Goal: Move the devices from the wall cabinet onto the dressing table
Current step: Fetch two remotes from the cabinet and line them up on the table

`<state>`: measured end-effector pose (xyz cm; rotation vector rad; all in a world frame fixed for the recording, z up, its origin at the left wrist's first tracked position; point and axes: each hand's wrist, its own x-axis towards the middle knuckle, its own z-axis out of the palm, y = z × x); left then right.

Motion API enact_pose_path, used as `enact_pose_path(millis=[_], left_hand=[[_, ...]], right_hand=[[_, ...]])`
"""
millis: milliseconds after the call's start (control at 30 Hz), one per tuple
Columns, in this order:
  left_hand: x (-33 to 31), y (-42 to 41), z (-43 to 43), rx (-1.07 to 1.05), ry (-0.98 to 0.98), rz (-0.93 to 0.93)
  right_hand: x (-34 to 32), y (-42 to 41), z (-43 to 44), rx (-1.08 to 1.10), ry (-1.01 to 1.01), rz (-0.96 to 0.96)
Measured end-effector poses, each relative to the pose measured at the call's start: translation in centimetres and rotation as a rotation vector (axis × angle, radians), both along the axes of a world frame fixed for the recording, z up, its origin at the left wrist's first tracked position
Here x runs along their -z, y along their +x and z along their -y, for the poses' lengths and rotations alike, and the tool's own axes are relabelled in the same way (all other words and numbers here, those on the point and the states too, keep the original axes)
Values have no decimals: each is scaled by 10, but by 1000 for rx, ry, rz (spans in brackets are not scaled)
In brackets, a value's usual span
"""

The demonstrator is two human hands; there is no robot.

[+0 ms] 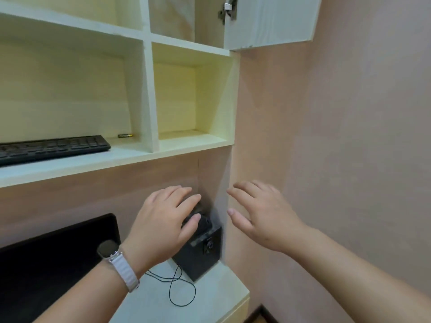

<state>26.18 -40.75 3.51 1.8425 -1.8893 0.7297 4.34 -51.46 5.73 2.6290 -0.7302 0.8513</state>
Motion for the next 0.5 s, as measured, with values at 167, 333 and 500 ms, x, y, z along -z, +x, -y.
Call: enact_pose_path(millis=[167, 333, 500], left_hand=[[-28, 11, 41, -71, -65, 21], [-78, 21, 87, -130, -167, 96], [-144, 23, 124, -190, -269, 185]], right_hand=[[-32, 24, 53, -77, -39, 116], [-78, 47, 114, -178, -105, 199], [-134, 73, 168, -289, -213, 320]])
